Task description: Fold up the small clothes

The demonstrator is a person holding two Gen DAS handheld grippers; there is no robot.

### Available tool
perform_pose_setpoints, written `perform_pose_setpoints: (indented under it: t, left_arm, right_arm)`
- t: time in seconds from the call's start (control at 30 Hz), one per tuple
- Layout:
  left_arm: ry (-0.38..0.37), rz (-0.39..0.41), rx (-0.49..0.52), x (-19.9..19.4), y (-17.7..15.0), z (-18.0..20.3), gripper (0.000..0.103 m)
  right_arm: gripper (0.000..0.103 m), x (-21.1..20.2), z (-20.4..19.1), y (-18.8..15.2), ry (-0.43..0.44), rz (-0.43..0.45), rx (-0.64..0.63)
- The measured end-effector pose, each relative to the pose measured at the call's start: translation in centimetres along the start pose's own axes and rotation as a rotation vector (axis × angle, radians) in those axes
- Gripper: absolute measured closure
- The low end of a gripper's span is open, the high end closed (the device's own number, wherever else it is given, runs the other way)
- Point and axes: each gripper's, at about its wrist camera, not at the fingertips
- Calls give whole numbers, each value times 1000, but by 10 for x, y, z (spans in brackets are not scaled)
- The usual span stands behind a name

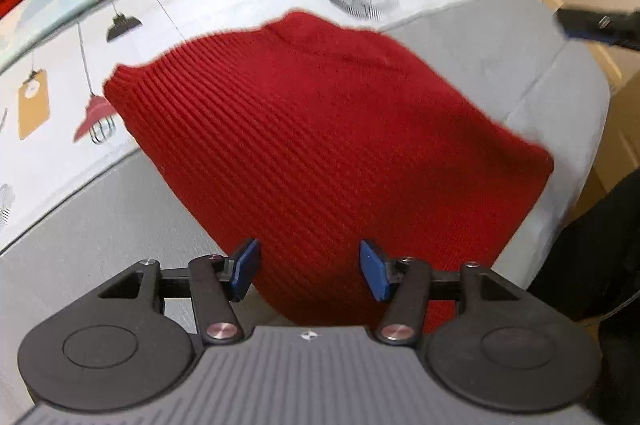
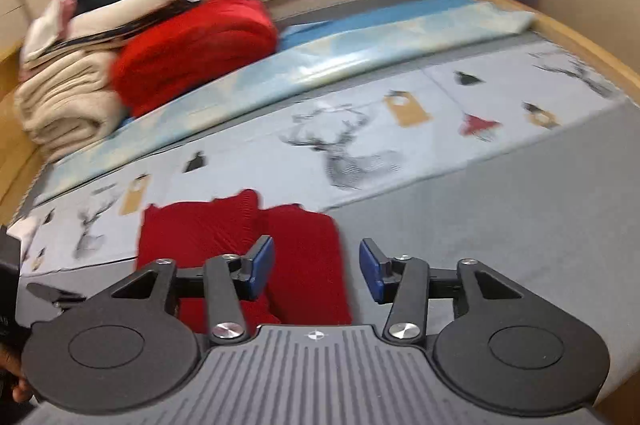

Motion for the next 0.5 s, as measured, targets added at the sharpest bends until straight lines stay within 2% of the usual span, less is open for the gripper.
perform_pose_setpoints:
  t: [0.07, 0.2, 0.33, 0.43, 0.47, 0.5]
  left_arm:
    - [7, 18, -15, -3, 3, -4, 42]
    - [22, 28, -38, -13, 0, -8, 42]
    - [28, 45, -65, -23, -4, -12, 42]
    - [36, 50, -69, -25, -5, -16, 42]
    - [39, 49, -74, -25, -5, -18, 42]
    - [41, 48, -81, -24, -5, -21, 42]
  right_arm:
    - [51, 13, -4, 3, 31, -47, -62]
    - [40, 46, -16, 2, 68, -126, -140]
    - [39, 85, -16, -8, 82, -195, -76]
    - [39, 119, -20, -14, 80, -305, -25]
    - [38, 124, -22, -15, 84, -313, -40]
    - [31, 130, -26, -16, 82, -311, -59]
Point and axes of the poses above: each gripper's, at about its wrist camera, not at the fingertips, and x roughly the way its jaws point, z to its right, y to its top, and after that the axes turned 13 degrees about x, right-handed
